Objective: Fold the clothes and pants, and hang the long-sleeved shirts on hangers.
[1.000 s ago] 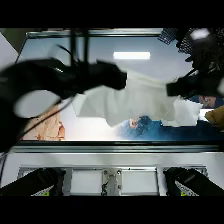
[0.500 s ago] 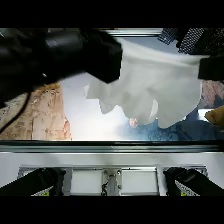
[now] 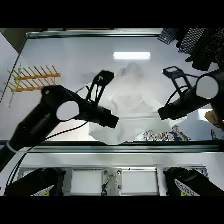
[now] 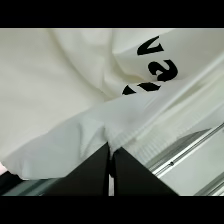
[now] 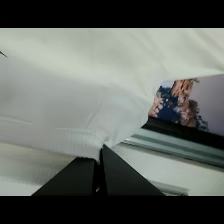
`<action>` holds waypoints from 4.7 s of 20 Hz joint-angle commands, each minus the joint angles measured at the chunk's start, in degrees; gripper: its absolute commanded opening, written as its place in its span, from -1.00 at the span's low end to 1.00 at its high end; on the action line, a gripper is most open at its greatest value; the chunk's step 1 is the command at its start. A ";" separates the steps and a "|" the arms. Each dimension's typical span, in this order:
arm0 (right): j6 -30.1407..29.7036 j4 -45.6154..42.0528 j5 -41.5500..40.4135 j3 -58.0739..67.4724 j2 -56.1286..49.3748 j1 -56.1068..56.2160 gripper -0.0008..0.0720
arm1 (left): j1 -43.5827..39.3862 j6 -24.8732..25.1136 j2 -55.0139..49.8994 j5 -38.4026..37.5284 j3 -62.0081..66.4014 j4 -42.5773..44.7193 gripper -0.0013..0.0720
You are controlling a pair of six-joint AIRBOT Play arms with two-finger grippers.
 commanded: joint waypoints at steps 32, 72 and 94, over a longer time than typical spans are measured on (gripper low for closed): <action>11.93 5.03 0.63 -5.99 4.50 -2.19 -0.93 | -2.34 2.12 2.34 7.80 -12.57 -16.44 0.76; 11.93 4.85 0.37 -5.99 4.42 -2.21 -0.92 | 75.69 16.98 -48.39 13.33 33.83 21.14 1.00; 11.93 4.85 0.37 -5.99 4.39 -2.25 -0.92 | 74.93 17.79 -61.16 18.93 42.32 33.00 1.00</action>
